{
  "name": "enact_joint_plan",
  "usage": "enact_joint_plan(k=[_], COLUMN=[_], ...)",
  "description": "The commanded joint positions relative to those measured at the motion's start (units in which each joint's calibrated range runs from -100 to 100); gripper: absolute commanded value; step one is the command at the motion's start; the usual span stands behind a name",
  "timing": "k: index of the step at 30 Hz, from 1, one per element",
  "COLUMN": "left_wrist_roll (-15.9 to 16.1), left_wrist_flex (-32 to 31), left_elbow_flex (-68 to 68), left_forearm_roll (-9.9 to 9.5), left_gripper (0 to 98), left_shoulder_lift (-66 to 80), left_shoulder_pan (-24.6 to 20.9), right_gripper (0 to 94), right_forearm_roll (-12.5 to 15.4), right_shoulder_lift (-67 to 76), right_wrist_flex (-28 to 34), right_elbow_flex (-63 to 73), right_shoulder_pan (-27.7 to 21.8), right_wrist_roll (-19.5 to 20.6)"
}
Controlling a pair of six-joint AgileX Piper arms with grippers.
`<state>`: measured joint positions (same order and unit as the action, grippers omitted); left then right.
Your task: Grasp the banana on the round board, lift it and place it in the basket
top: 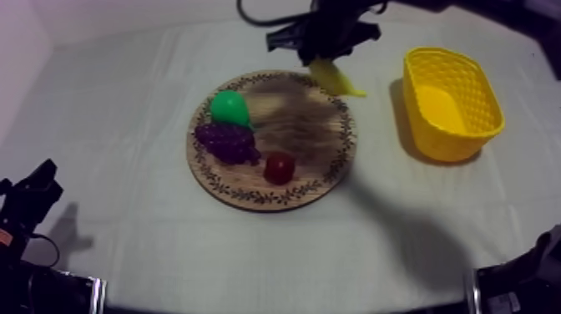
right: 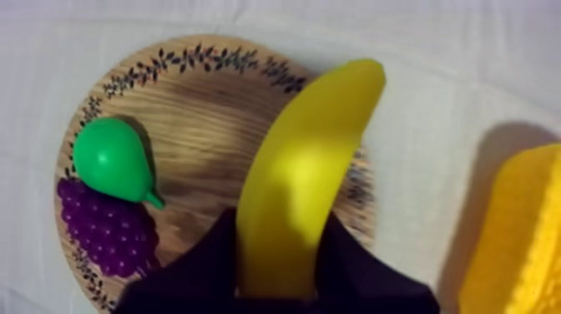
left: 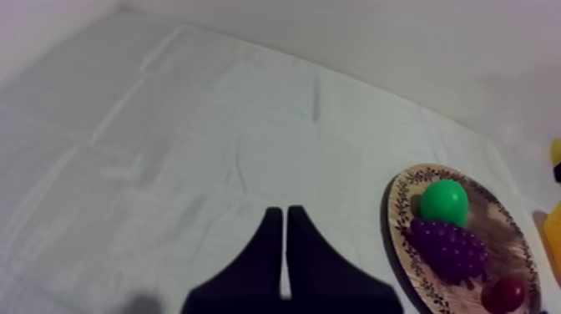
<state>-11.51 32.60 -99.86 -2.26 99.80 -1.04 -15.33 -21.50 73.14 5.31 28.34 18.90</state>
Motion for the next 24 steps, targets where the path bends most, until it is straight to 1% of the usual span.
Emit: enact_joint_plan(k=[1, 6, 13, 19, 24], left_wrist_roll=[0.0, 0.0, 0.0, 0.0, 0.0], left_wrist_flex=[0.0, 0.0, 0.0, 0.0, 0.0], left_elbow_flex=[0.0, 0.0, 0.0, 0.0, 0.0], left_forearm_roll=[-0.01, -0.01, -0.01, -0.01, -0.01], left_gripper=[0.1, 0.1, 0.1, 0.1, 0.1], left_shoulder_lift=[0.0, 0.0, 0.0, 0.0, 0.0], left_shoulder_pan=[0.0, 0.0, 0.0, 0.0, 0.0], right_gripper=[16.0, 16.2, 16.4, 16.6, 16.6], right_forearm_roll=[-0.2, 0.5, 2.1, 3.1, 3.6], right_shoulder_lift=[7.0, 16.7, 27.2, 32.9, 34.0], right_wrist_flex=[-0.3, -0.8, -3.3, -6.2, -9.2], right_elbow_flex=[-2.7, -7.6, -14.7, -21.8, -27.0], right_shoulder_pan=[-0.7, -4.0, -11.3, -17.8, -22.5], right_wrist_roll=[-0.7, -3.2, -7.4, -10.9, -12.9])
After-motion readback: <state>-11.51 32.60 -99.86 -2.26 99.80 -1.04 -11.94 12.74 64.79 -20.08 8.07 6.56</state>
